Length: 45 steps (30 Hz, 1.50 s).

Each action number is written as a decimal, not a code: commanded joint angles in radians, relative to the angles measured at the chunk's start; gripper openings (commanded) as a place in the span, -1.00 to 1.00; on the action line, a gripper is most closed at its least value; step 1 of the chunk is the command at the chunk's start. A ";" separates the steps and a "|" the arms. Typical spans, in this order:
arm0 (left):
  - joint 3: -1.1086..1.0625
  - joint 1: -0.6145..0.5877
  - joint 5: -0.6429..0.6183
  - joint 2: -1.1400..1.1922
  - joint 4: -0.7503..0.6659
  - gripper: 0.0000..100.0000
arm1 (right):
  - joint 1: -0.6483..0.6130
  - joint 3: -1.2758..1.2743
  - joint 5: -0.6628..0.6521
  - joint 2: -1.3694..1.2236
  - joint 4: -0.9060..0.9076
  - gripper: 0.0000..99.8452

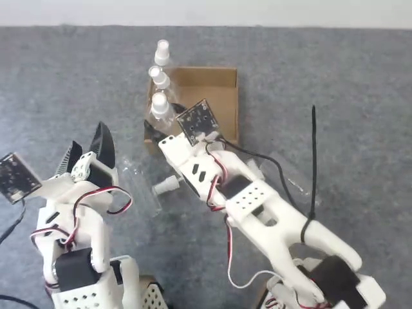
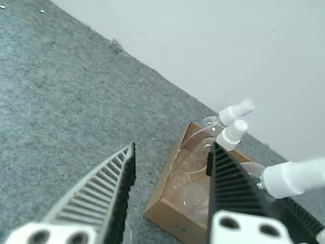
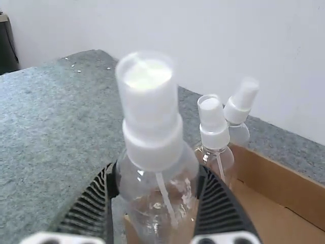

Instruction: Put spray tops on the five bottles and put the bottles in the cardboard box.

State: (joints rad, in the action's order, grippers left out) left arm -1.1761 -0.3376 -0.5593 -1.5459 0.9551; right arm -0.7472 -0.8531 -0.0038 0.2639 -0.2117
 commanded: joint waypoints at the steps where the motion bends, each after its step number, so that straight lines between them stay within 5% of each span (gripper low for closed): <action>1: 0.005 0.003 -0.008 -0.005 -0.026 -0.58 | 0.012 0.091 -0.005 -0.027 -0.025 -0.98; 45: 0.005 0.003 -0.008 -0.005 -0.026 -0.58 | 0.024 0.215 -0.002 -0.286 -0.016 -0.98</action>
State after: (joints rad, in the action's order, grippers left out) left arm -1.1761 -0.3376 -0.5593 -1.5459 0.9551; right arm -0.7258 -0.7012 -0.0069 -0.0307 -0.2256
